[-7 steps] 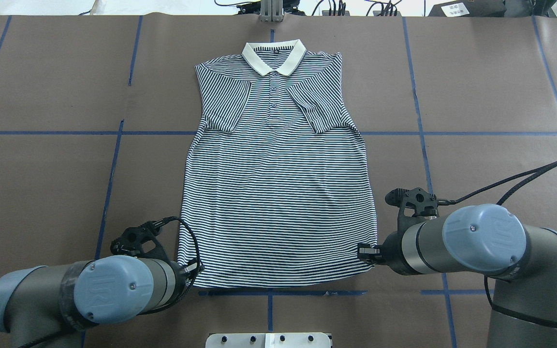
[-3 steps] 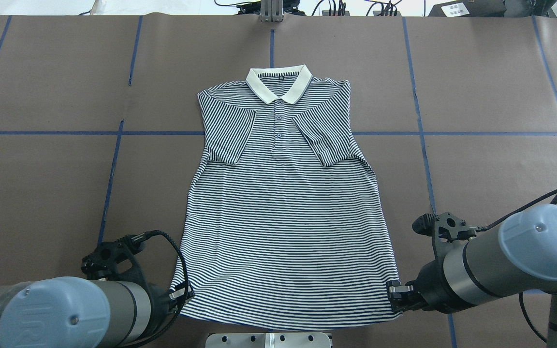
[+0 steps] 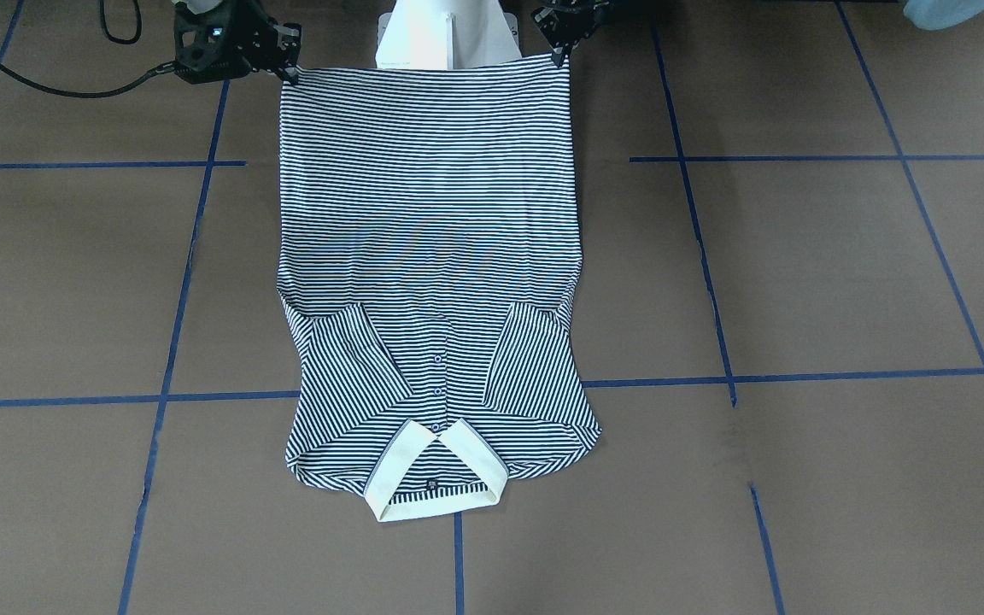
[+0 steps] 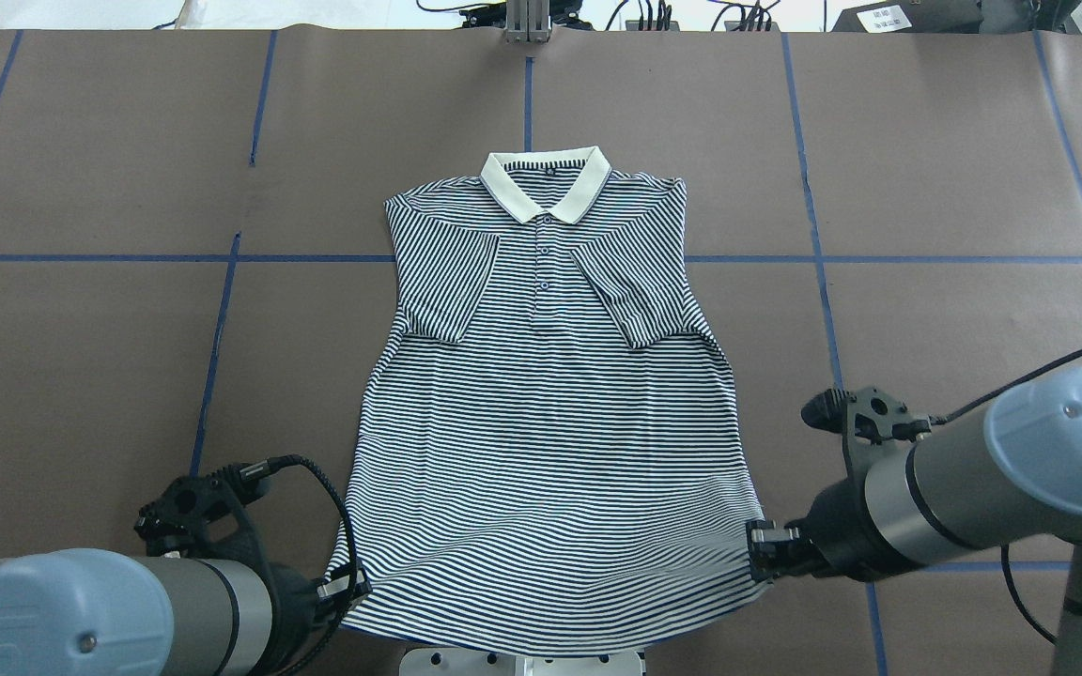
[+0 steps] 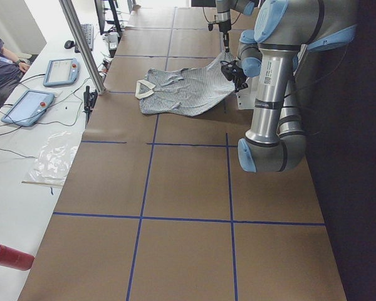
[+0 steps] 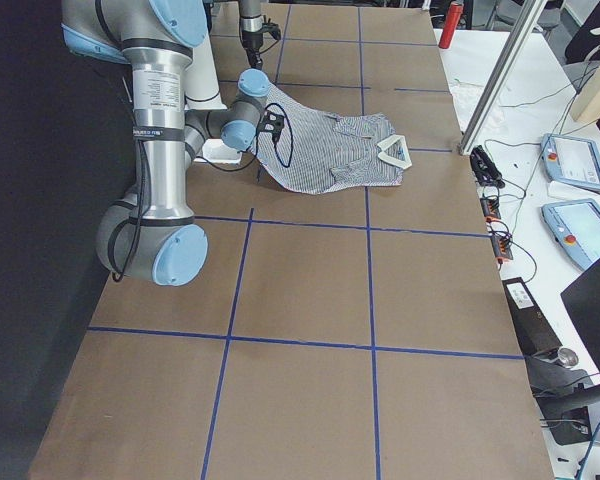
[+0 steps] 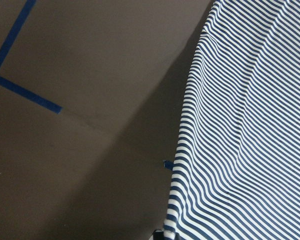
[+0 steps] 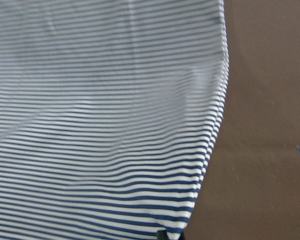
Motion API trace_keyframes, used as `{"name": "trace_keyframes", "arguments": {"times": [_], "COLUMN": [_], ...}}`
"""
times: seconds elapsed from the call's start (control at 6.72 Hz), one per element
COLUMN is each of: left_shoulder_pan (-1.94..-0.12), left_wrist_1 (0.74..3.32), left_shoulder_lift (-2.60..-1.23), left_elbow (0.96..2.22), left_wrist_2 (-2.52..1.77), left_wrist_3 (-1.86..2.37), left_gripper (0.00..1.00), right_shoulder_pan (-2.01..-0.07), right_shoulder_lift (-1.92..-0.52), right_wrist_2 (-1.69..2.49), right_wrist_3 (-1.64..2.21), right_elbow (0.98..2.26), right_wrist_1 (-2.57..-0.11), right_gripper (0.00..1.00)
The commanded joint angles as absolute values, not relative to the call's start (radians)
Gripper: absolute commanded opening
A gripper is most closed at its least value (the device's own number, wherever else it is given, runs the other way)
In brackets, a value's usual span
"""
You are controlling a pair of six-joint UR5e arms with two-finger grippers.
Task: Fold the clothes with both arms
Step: 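Lift the hem with both grippers and fold it toward the collar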
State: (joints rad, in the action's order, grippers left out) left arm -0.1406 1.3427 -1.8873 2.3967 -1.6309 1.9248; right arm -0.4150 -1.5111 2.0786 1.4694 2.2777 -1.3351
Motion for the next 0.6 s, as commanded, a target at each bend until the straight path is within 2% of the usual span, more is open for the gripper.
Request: {"name": "trace_keyframes", "arguments": {"times": [0.0,0.3,0.45], "left_shoulder_pan": [-0.318,-0.469,-0.504], "left_wrist_1": [1.344,1.351,1.399], "left_shoulder_lift": [-1.931,-1.966,-1.979], "left_elbow": [2.344,2.233,2.165], "left_wrist_2": [-1.643,-1.687,-1.687], "left_wrist_3": [1.745,1.593,1.566], "left_gripper": [0.0,0.0,0.0], "right_shoulder_pan": [-0.597,-0.728,-0.764], "right_shoulder_lift": [-1.331,-1.234,-1.162], "right_wrist_2": [2.075,2.017,1.997], "right_wrist_3": [1.325,1.124,1.055], "right_elbow": [2.115,1.987,1.885], "right_wrist_1": [-1.335,-1.332,-1.331], "right_gripper": [0.0,0.0,0.0]}}
